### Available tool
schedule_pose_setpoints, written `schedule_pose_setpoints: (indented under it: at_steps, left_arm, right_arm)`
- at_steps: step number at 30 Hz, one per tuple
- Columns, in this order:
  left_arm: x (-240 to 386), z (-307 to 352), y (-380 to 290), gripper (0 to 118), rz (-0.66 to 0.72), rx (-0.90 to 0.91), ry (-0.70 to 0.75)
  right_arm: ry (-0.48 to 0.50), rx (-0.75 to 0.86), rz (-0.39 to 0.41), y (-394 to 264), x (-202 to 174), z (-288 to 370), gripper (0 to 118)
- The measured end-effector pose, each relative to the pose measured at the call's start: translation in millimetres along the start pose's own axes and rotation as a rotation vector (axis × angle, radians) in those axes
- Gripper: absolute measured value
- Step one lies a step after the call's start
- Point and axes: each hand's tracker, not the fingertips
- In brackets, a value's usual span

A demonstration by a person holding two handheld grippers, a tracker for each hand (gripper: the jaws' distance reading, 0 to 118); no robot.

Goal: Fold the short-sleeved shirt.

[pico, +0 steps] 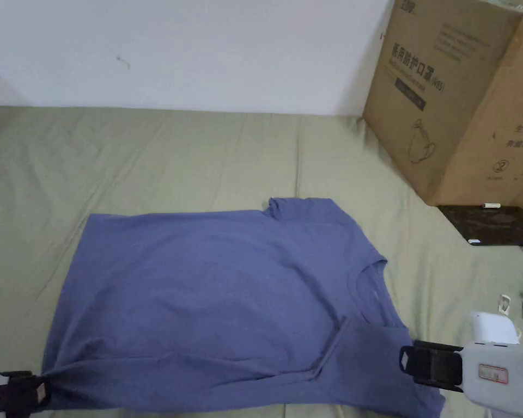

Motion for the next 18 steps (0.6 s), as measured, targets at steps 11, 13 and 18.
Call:
schedule_pose_setpoints:
  at_steps: [11, 13, 18]
  left_arm:
    - [0, 3, 1, 8, 0.033, -0.023, -0.001]
    - [-1, 2, -2, 8, 0.033, -0.026, 0.003]
    - [-6, -1, -4, 8, 0.042, -0.035, -0.003]
  right_arm:
    - [0.055, -0.249, 0.076, -14, 13, -48, 34]
    - [0.029, -0.229, 0.095, -15, 9, -44, 20]
    - [0.026, -0.177, 0.100, -14, 9, -27, 8]
